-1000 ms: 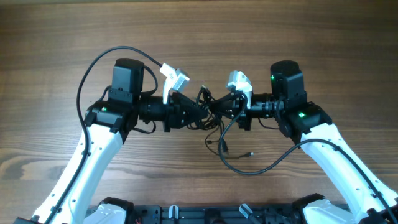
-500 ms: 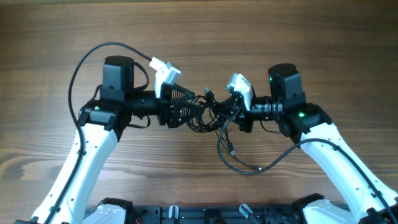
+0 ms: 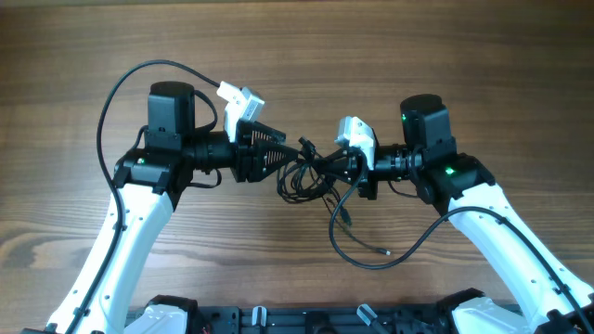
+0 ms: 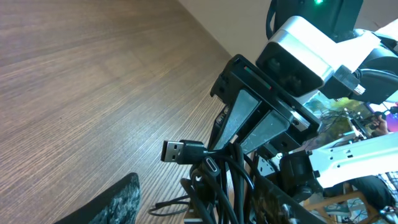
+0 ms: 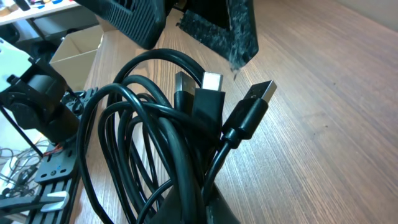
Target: Untangle cables
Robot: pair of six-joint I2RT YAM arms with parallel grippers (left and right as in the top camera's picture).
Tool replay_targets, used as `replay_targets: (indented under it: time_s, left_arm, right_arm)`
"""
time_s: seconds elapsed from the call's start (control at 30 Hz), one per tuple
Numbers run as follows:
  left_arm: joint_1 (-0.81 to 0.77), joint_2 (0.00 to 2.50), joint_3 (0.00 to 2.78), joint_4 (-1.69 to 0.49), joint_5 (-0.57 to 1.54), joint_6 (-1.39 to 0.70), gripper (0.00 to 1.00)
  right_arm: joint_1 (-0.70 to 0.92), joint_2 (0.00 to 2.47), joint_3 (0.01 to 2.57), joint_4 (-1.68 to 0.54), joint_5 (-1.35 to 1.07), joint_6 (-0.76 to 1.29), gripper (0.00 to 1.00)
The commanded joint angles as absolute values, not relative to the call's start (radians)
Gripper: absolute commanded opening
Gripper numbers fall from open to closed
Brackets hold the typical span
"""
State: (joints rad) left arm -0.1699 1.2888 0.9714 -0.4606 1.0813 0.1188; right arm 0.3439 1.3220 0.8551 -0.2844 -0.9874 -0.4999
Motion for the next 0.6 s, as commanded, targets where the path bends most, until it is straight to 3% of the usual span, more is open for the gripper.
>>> replay_targets:
  time_s: [0.0, 0.13, 0.23, 0.33, 0.43, 0.47, 0.57]
  left_arm:
    - [-0.166, 1.291, 0.972, -0.479, 1.076, 0.127, 0.59]
    - [-0.166, 1.291, 0.972, -0.526, 1.076, 0.128, 0.61]
    - [-0.166, 1.291, 0.972, -0.561, 1.075, 0.127, 0.7]
    - [-0.166, 1.291, 0.972, -0.582, 1.076, 0.127, 0.72]
    - [-0.166, 1.291, 0.972, -0.597, 1.071, 0.127, 0.59]
    - [-0.166, 1.291, 0.972, -0.604, 1.048, 0.126, 0.5]
    - [-0.166, 1.291, 0.972, -0.619, 1.007, 0.125, 0.43]
  right_arm:
    - [0.343, 1.33, 0.875, -0.274, -1.03, -0.524, 0.04]
    - [0.343, 1.33, 0.875, -0.27, -1.03, -0.524, 0.04]
    - [0.343, 1.331, 0.875, -0.27, -1.03, -0.524, 0.04]
    - [0.343, 1.333, 0.875, -0.27, -1.029, -0.523, 0.04]
    - [0.343, 1.334, 0.875, -0.27, -1.03, -0.523, 0.04]
    - [0.343, 1.334, 0.875, -0.27, -1.03, -0.521, 0.04]
    - [0.343, 1.334, 0.875, -0.27, -1.03, -0.52, 0.04]
